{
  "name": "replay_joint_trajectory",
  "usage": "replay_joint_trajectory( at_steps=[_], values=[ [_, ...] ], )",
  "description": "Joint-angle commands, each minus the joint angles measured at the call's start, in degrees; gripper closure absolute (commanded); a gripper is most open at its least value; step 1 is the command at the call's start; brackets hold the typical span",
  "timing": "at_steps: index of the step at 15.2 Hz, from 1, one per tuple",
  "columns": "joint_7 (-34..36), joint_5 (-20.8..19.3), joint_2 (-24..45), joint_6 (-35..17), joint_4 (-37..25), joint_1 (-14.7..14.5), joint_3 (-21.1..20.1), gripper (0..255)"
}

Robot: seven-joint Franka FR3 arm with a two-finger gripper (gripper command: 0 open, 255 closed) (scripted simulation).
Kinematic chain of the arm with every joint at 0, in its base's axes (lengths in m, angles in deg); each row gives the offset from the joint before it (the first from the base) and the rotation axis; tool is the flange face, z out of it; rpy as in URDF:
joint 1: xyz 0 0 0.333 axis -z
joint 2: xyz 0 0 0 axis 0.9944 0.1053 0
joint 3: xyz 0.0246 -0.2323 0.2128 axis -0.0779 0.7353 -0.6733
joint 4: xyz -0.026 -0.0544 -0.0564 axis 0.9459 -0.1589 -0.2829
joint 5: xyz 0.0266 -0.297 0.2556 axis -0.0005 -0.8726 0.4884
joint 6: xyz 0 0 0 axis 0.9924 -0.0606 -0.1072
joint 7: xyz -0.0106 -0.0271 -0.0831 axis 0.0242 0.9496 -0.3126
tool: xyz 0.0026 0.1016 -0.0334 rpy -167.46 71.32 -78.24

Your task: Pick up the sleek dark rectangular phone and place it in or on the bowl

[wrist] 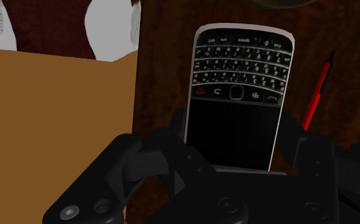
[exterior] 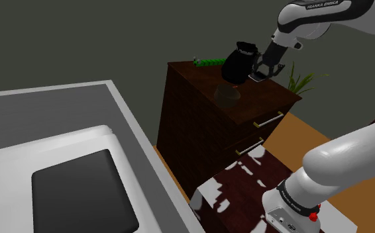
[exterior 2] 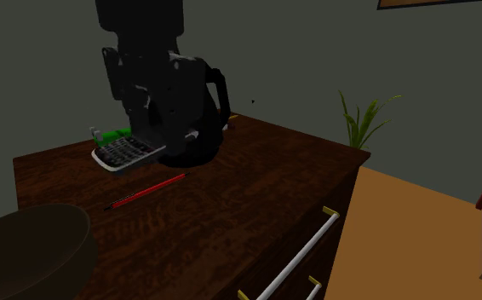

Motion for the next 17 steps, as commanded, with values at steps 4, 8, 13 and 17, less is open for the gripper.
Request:
replay_joint_trajectory(
  at_steps=[4, 8, 13, 17],
  values=[
    [7.1, 0.7, -1.3, -0.2, 1.3, -2.8, -4.5, 255],
    [12.7, 1.5, -1.5, -0.3, 1.3, -5.1, -8.2, 255],
    [15.6, 1.9, -0.8, -2.6, 2.8, -6.4, -10.2, 255],
    [15.5, 2.0, -0.1, -5.8, 5.2, -6.4, -10.2, 255]
  ],
)
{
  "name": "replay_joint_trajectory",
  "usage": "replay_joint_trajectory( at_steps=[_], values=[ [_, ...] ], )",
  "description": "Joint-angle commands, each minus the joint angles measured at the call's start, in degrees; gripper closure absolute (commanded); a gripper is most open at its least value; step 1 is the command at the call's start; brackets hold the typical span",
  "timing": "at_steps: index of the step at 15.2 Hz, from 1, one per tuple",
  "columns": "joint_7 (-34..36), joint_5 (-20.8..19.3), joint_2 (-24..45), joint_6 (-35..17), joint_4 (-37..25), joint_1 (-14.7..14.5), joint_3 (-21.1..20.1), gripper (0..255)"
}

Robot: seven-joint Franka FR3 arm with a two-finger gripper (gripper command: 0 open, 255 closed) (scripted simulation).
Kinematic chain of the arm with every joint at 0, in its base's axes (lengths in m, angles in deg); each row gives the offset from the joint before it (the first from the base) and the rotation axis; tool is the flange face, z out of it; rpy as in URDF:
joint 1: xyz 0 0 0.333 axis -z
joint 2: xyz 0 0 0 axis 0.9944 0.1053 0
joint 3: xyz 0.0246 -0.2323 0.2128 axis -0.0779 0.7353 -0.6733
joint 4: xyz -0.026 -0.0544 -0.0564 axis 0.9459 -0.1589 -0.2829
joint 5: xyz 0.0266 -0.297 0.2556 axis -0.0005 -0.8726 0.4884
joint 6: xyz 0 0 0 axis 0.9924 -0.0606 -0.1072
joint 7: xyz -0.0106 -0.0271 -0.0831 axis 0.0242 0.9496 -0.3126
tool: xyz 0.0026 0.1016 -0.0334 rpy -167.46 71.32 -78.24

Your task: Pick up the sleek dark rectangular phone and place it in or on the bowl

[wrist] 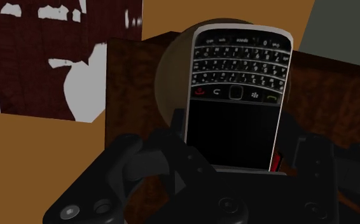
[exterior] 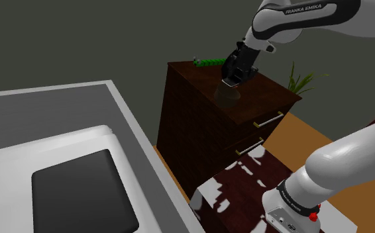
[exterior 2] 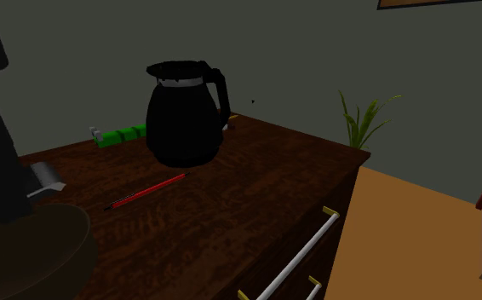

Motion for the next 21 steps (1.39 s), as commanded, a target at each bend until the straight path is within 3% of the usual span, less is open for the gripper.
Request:
replay_joint_trajectory(
  at_steps=[1, 7, 15, 16, 21],
  values=[
    [0.0, 0.0, 0.4, -1.7, 1.2, -0.1, -0.1, 255],
    [-0.2, 0.2, 2.0, -6.4, 4.4, -0.1, -0.1, 255],
    [-0.2, 0.2, 2.1, -6.7, 4.6, -0.1, -0.1, 255],
    [-0.2, 0.2, 2.1, -6.7, 4.6, -0.1, -0.1, 0],
    [-0.2, 0.2, 2.1, -6.7, 4.6, -0.1, -0.1, 0]
  ],
)
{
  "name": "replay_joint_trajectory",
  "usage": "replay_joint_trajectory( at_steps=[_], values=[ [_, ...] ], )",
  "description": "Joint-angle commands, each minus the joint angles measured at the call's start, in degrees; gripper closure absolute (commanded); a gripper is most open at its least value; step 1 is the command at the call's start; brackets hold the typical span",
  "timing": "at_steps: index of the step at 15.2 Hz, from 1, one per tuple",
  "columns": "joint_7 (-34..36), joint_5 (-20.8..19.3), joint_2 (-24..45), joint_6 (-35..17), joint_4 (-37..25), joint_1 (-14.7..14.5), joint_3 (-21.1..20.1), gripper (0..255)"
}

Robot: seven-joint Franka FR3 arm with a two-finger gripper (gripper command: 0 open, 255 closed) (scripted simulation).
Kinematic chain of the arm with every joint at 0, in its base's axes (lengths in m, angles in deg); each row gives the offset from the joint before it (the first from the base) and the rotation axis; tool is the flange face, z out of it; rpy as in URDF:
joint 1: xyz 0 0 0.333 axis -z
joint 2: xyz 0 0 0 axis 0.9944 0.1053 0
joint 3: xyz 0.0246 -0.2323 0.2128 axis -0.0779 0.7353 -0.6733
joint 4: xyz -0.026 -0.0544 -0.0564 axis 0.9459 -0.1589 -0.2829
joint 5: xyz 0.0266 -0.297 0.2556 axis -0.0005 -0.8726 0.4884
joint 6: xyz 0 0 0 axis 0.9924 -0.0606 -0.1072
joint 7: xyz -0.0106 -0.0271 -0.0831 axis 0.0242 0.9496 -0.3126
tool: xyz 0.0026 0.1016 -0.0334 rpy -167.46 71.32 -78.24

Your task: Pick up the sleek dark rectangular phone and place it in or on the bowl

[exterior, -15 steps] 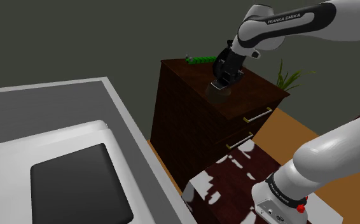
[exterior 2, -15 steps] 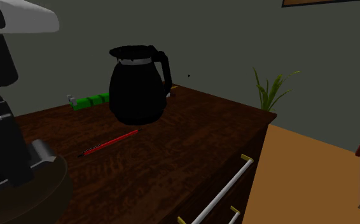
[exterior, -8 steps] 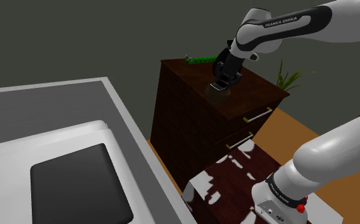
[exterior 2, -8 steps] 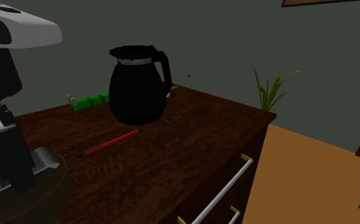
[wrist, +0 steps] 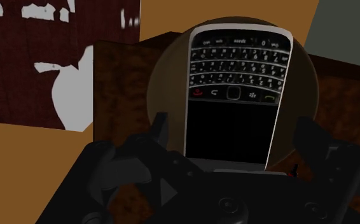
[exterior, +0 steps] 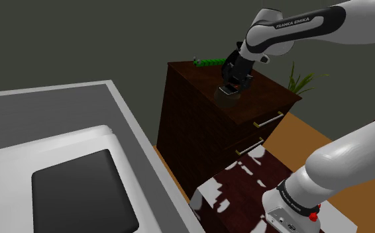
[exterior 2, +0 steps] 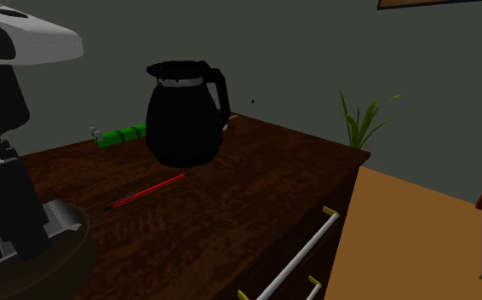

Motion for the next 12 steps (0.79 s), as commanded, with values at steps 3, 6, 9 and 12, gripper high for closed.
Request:
replay_joint_trajectory(
  at_steps=[3, 6, 9, 12],
  values=[
    [0.1, -0.2, -2.2, 5.9, -3.7, 0.1, 0.2, 0],
    [0.1, -0.2, -2.7, 7.5, -4.8, 0.2, 0.2, 0],
    [0.1, -0.2, -2.7, 7.5, -4.8, 0.2, 0.2, 0],
    [0.1, -0.2, -2.7, 7.5, -4.8, 0.2, 0.2, 0]
  ],
)
